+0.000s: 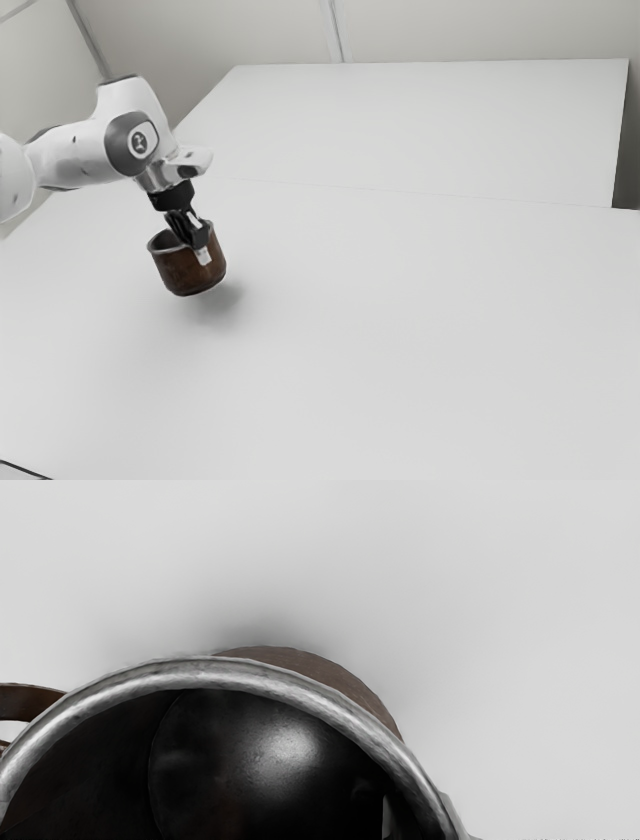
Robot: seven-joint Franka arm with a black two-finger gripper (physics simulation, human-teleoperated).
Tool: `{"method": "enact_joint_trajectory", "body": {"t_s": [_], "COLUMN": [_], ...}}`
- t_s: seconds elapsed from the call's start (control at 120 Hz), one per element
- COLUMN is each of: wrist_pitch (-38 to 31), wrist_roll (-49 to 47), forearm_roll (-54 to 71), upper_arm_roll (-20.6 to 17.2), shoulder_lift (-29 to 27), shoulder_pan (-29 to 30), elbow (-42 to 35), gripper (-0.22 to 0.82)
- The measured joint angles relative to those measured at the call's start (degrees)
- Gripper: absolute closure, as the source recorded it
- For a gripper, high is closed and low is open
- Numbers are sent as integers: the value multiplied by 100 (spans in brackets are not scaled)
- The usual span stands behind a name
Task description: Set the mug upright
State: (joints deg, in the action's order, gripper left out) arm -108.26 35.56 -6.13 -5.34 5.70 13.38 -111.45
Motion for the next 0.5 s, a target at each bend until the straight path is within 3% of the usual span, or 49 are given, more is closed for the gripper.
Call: {"method": "enact_joint_trajectory", "body": {"t_s": [0.217, 0.5], "wrist_pitch": [-1144, -1987], "wrist_roll": [-956, -2068], "forearm_roll": [716, 538], "upper_arm_roll": [-292, -828], "shoulder_lift": [-869, -1065], "shoulder_pan": [-134, -374], "elbow": [-1182, -1780], "gripper": [77, 78]}}
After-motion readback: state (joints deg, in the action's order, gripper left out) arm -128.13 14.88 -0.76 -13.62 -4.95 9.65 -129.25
